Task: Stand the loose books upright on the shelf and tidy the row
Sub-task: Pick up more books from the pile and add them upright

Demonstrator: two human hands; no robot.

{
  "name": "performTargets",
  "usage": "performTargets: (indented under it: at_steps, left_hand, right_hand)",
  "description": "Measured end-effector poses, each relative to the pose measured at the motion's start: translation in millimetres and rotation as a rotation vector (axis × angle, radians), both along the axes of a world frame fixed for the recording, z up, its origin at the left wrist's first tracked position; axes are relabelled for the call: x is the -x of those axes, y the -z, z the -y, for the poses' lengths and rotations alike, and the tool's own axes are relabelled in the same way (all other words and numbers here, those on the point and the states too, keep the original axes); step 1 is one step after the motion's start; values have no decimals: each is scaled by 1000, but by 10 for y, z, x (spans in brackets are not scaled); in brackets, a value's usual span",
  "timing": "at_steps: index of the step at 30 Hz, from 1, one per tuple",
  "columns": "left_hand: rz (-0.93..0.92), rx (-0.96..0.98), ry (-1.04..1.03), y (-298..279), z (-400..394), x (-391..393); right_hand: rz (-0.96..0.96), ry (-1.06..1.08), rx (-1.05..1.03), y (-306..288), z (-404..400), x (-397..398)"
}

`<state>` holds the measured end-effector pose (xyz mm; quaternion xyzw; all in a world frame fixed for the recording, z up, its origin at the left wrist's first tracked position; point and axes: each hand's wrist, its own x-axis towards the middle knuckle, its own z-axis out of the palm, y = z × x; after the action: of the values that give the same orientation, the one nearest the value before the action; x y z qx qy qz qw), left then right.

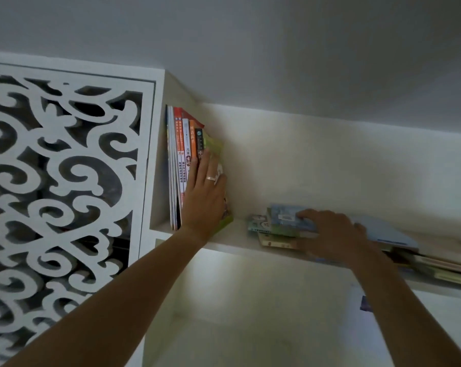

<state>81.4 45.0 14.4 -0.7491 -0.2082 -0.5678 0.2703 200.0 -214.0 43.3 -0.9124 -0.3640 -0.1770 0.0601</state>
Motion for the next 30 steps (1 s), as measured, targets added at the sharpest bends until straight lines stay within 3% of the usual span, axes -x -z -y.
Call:
performTargets:
  at_steps: [1,5,16,22,27,30]
  left_hand:
    - [-34,1,-20,-8,-7,11]
    - [-75,14,-23,-14,9,22]
    - [18,57,21,-10,40,40]
    - [104,74,219,34,11,21]
    - [129,61,334,50,-20,42]
    - [238,75,458,66,11,18]
  right_hand:
    - [-45,-64,44,-56,72,-98]
    - [-79,-277,-162,-140,217,-341]
    - [-64,-394,-176,-186,176,-420]
    - [314,-372,-547,-186,-267,-86]
    - [308,-456,-849,-368,-972,494]
    - [197,-442,-1020,-461,-1399,842]
